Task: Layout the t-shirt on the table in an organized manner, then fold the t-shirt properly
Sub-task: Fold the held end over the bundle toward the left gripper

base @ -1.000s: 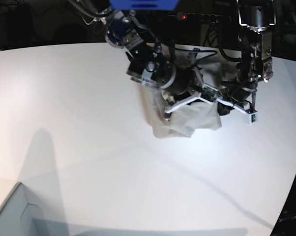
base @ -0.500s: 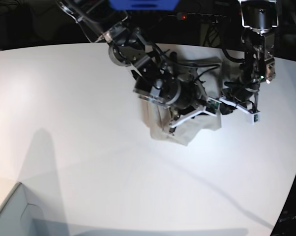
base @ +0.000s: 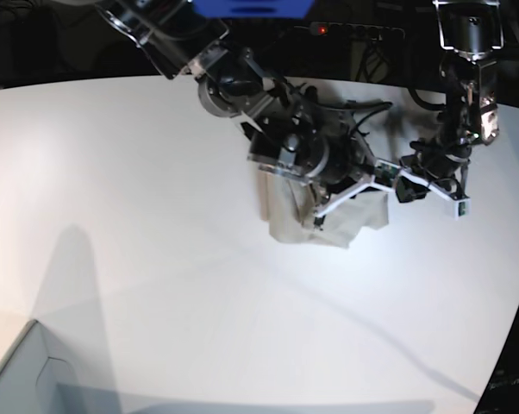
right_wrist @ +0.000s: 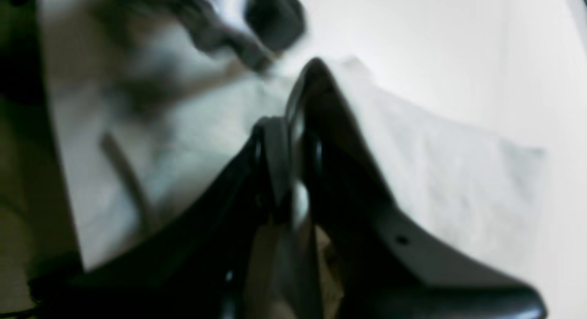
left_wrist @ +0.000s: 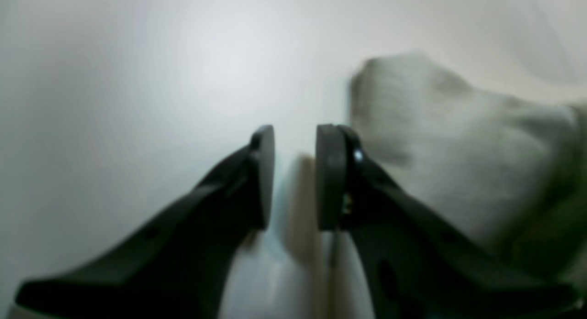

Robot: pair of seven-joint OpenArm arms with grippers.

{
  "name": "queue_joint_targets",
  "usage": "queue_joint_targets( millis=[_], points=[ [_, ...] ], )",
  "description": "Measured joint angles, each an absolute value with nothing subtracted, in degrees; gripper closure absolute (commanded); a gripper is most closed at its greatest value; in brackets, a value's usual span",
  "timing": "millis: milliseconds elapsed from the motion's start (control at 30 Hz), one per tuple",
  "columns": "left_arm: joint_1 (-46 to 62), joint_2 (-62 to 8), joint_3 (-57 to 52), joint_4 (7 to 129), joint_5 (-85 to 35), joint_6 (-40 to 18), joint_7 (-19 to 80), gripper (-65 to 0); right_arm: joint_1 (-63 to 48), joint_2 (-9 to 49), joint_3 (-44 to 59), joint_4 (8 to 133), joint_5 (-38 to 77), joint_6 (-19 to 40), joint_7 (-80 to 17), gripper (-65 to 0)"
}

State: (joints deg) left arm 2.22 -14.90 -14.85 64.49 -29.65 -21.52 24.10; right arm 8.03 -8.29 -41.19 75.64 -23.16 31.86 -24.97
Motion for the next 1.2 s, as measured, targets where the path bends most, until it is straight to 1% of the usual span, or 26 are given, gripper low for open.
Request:
queue_joint_targets(
  millis=[33,67,133,267,367,433,467,533,567,667,767,1000,1200],
  points=[
    [2.35,-14.87,-14.83,64.49,-29.85,-22.79,24.10,-15.3,8.05,-8.29,-41.34,74.85,-23.18,31.86,-25.17,-0.6],
    [2.33,-14.81,-14.76,64.49,-29.78,-23.22,24.27,-15.3,8.03,-8.23,-41.32,74.35,-23.18,31.88,-25.36,-3.0],
    [2.33,-14.85,-14.79,64.49,-29.56,-23.22,24.21,-15.3,8.03,-8.05,-41.32,73.87,-23.35,31.86,-25.56,-10.0],
    [2.37,-17.21,-14.70,64.42,-29.39,-23.42,24.25,-15.3,8.01,-7.97,-41.32,74.11,-23.38,31.88,-25.39,-26.3],
    [3.14,-18.26,-17.87,64.49,-29.69,-23.44,24.05,-15.6,7.68,-7.94,-41.32,75.09,-23.38,31.88,-25.61,-35.8],
    [3.95,-18.28,-21.67,64.49,-29.61,-23.40,24.67,-15.7,7.09,-7.94,-41.95,77.54,-23.49,31.86,-25.52,-40.4],
    [4.12,-18.26,-23.70,64.49,-29.61,-23.55,26.46,-15.7,6.61,-7.97,-42.35,78.96,-23.40,31.86,-25.50,-41.5],
    [4.05,-18.22,-28.36,64.36,-28.86,-23.81,30.30,-16.3,5.23,-8.14,-42.63,82.00,-23.11,31.83,-25.32,-41.7],
    [3.90,-18.17,-30.61,64.27,-28.93,-23.88,31.79,-17.8,4.62,-8.14,-42.59,83.42,-23.31,31.86,-25.50,-41.7],
    [3.49,-18.35,-36.03,64.29,-28.91,-23.83,34.17,-23.1,2.35,-8.25,-37.98,90.04,-23.55,31.83,-26.00,-42.2],
    [3.49,-18.37,-39.29,64.27,-28.77,-23.83,34.81,-23.9,-0.25,-8.45,-34.54,96.27,-23.73,31.64,-25.67,-42.2],
    [3.73,-18.06,-39.88,64.27,-28.91,-23.83,35.16,-23.9,-8.69,-8.14,-28.82,99.96,-23.79,31.66,-26.46,-42.2],
    [3.66,-17.91,-39.81,64.27,-28.97,-23.83,35.16,-23.9,-13.98,-8.23,-28.53,101.19,-23.62,31.66,-29.41,-42.2]
  ],
)
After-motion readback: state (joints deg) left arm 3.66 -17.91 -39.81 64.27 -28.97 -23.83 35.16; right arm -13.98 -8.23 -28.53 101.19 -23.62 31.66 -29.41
